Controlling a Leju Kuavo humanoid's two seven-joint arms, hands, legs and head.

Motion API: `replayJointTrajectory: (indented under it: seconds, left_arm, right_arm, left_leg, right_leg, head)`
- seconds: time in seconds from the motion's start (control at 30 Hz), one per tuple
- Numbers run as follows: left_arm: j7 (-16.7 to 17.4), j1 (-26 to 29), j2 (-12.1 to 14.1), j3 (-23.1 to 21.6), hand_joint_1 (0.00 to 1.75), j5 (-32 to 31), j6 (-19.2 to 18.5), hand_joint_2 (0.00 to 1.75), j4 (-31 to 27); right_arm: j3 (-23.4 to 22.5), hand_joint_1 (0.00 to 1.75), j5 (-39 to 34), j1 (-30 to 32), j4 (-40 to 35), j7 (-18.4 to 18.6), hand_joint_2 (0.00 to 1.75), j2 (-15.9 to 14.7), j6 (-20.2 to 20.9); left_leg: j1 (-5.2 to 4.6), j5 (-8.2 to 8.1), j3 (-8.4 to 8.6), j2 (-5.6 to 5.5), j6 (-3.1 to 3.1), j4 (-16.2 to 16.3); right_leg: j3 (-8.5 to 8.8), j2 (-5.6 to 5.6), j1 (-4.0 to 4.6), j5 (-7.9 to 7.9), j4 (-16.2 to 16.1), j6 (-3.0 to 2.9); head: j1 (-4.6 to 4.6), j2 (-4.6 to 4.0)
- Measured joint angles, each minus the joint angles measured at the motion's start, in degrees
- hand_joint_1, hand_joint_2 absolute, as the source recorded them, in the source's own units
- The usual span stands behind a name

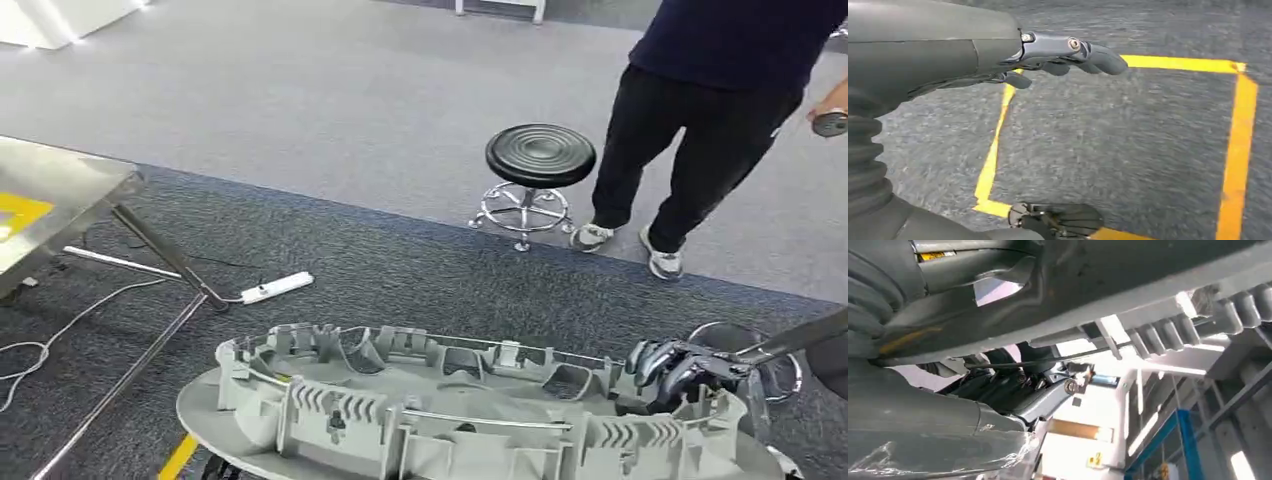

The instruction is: Take the parts from the cabinet and place them on the table.

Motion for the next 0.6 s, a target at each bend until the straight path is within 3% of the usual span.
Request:
replayJointTrajectory:
  seconds: [0.1,0.13,0.17,0.2,0.27,0.3,0.33,0.37,0.43,0.47,0.5,0.53,0.6]
  left_arm:
    - [0.0,0.7,-0.2,-0.2,0.00,-0.6,-0.6,1.75,0.0]
    - [0.0,0.9,-0.2,-0.3,0.00,-0.9,-0.6,1.75,0.0]
    - [0.0,0.9,-0.2,-0.4,0.00,-1.2,-0.5,1.75,0.0]
    - [0.0,0.7,-0.2,-0.7,0.00,-1.4,-0.4,1.75,0.0]
    - [0.0,0.2,-0.3,-1.2,0.00,-1.7,-0.3,1.75,0.0]
    - [0.0,0.3,-0.3,-1.2,0.00,-1.7,-0.3,1.75,0.0]
    - [0.2,0.4,-0.3,-1.2,0.00,-1.7,-0.2,1.75,0.0]
    - [0.3,0.6,-0.3,-1.2,0.00,-1.7,-0.1,1.75,0.0]
    - [0.3,0.8,0.0,-1.2,0.00,-1.6,0.1,1.75,0.0]
    - [0.3,0.8,0.1,-1.2,0.00,-1.6,0.2,1.75,0.0]
    - [0.3,0.7,0.1,-1.2,0.00,-1.6,0.2,1.75,0.0]
    - [0.4,0.6,0.1,-1.2,0.00,-1.5,0.3,1.75,0.0]
    - [0.4,1.2,0.3,-1.2,0.00,-1.3,0.4,1.75,0.0]
  right_arm:
    - [0.2,1.75,-0.3,-0.6,0.0,0.2,1.75,-0.9,0.0]
    - [0.5,1.75,-0.4,-0.8,0.0,0.2,1.75,-1.2,0.1]
    - [0.7,1.75,-0.6,-1.2,0.0,0.4,1.75,-1.3,0.2]
    - [0.9,1.75,-0.9,-1.4,0.0,0.4,1.75,-1.3,0.2]
    - [1.0,1.75,-1.4,-1.6,0.2,0.4,1.75,-1.4,0.2]
    - [1.2,1.75,-1.6,-1.7,0.3,0.5,1.75,-1.5,0.2]
    - [1.4,1.75,-1.7,-1.7,0.4,0.5,1.75,-1.5,0.3]
    - [1.5,1.75,-1.8,-1.7,0.5,0.5,1.75,-1.6,0.3]
    - [1.9,1.75,-2.1,-1.8,0.5,0.4,1.75,-1.6,0.5]
    - [2.0,1.75,-2.1,-1.9,0.5,0.4,1.75,-1.7,0.5]
    - [2.1,1.75,-2.2,-1.8,0.5,0.4,1.75,-1.7,0.4]
    - [2.1,1.75,-2.3,-1.7,0.5,0.4,1.75,-1.8,0.3]
    - [2.3,1.75,-2.3,-1.8,0.5,0.3,1.75,-1.9,0.2]
  left_leg:
    - [0.64,0.96,-0.92,-2.12,-1.37,-0.6]
    - [0.68,0.69,-1.11,-1.79,-1.52,-0.4]
    - [0.21,-0.50,-1.68,2.03,-1.63,0.9]
    - [0.14,-2.71,-3.33,4.20,-1.78,4.2]
    - [0.21,-6.86,-7.46,5.72,-2.00,13.2]
    - [0.22,-7.97,-9.07,5.95,-2.09,16.9]
    - [0.22,-7.47,-9.15,5.99,-2.15,17.3]
    - [0.22,-5.89,-8.09,6.04,-2.16,15.5]
    - [0.21,-1.31,-3.05,7.19,-2.00,6.3]
    - [0.08,0.09,-0.42,9.94,-1.81,1.8]
    - [-0.48,-0.68,0.43,10.79,-1.85,-0.5]
    - [-0.32,-0.61,0.09,10.25,-1.20,-0.1]
    - [-0.55,-0.68,-0.18,8.96,-0.68,-0.2]
  right_leg:
    - [-0.23,-1.94,0.62,0.29,0.6,-0.61]
    - [-0.05,-2.92,0.25,0.66,-0.1,-1.20]
    - [0.07,-3.71,0.44,0.78,-0.2,-1.59]
    - [0.04,-4.64,0.60,0.80,-0.2,-1.99]
    - [0.00,-6.72,0.87,0.70,-0.2,-2.18]
    - [-0.01,-7.75,0.94,0.64,-0.2,-2.28]
    - [0.02,-8.62,0.96,0.61,-0.2,-2.30]
    - [0.02,-9.37,0.95,0.58,-0.1,-2.29]
    - [0.23,-10.74,0.95,0.46,-0.1,-2.13]
    - [0.42,-11.32,1.05,0.29,-0.1,-1.87]
    - [0.23,-11.87,1.60,-0.08,0.4,-1.45]
    - [0.24,-12.44,1.72,-0.07,0.3,-1.26]
    - [0.67,-13.76,1.64,-0.16,0.0,-0.94]
  head:
    - [0.02,0.02]
    - [-0.02,0.02]
    - [-0.18,0.02]
    - [-0.59,0.00]
    - [-0.52,0.00]
    - [-0.57,0.00]
    - [-0.52,0.00]
    - [-0.57,0.02]
    - [-0.55,0.02]
    - [-0.57,0.00]
    - [-0.76,0.02]
    - [-0.48,0.02]
    - [-0.28,0.02]
